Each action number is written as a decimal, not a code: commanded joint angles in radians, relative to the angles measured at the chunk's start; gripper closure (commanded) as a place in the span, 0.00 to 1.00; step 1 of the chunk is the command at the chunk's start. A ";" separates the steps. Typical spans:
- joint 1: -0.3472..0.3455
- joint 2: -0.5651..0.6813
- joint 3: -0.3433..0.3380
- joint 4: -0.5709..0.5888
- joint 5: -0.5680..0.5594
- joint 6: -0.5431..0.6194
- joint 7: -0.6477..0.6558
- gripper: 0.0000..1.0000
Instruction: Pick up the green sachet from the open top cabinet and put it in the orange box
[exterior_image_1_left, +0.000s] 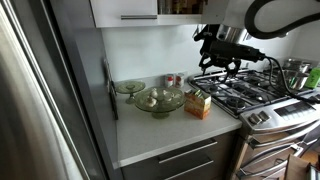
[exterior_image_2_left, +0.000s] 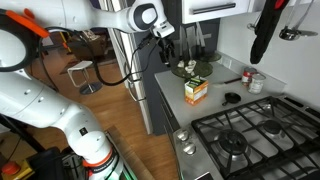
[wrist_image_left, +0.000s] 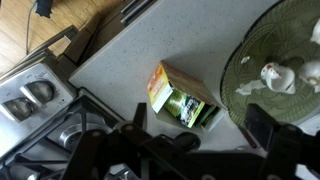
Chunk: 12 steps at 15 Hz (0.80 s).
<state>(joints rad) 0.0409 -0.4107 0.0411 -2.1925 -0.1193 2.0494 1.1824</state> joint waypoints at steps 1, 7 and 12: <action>0.018 -0.196 0.027 -0.151 0.077 -0.027 -0.173 0.00; -0.042 -0.160 0.078 -0.101 0.075 -0.026 -0.159 0.00; -0.019 -0.191 0.122 -0.140 -0.009 -0.049 -0.311 0.00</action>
<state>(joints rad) 0.0233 -0.5477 0.1236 -2.2859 -0.0910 2.0214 0.9581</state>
